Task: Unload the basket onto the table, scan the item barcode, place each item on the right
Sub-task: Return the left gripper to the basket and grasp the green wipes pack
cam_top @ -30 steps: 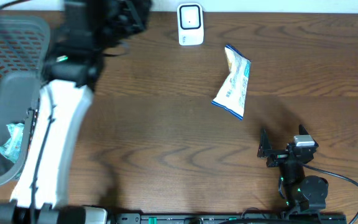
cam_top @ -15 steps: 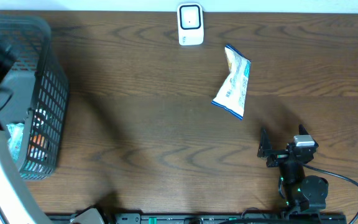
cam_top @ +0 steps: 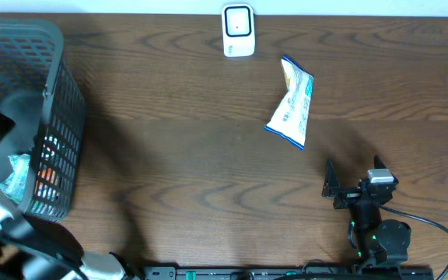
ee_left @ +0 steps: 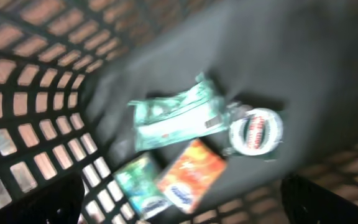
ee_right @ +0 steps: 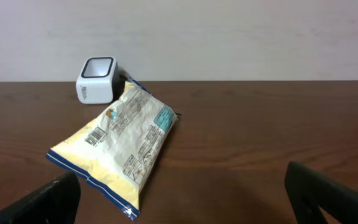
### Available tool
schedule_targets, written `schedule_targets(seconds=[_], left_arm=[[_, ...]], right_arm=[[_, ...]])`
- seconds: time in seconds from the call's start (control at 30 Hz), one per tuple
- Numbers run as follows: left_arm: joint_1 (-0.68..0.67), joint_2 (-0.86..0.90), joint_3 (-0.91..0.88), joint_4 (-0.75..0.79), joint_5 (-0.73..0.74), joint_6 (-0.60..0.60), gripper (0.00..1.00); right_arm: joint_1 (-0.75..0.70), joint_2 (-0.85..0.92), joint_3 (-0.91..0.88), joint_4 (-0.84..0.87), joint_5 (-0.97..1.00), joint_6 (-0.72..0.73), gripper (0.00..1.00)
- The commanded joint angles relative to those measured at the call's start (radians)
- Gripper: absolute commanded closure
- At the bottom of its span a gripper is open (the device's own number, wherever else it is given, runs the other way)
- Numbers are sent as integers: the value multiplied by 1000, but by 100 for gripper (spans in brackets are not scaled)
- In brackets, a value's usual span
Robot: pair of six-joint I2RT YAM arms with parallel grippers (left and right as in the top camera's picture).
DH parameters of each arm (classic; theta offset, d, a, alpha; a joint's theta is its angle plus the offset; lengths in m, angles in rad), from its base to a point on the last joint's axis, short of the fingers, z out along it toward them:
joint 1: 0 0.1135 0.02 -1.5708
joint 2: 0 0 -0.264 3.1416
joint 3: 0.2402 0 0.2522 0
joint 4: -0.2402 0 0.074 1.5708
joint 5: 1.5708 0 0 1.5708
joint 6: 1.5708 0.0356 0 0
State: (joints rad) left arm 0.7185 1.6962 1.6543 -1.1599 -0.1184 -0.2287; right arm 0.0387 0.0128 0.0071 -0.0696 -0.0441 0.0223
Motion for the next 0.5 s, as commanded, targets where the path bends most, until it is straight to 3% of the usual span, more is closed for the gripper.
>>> schedule_targets(seconds=[0.0, 0.17, 0.47], left_arm=[[5, 85, -14, -39, -107, 38, 0], [5, 197, -17, -64, -115, 53, 12], [4, 262, -130, 50, -115, 98, 12]], right_arm=[[-5, -4, -2, -4, 8, 14, 1], [-5, -4, -2, -4, 8, 14, 1], [-5, -4, -2, -4, 8, 14, 1]])
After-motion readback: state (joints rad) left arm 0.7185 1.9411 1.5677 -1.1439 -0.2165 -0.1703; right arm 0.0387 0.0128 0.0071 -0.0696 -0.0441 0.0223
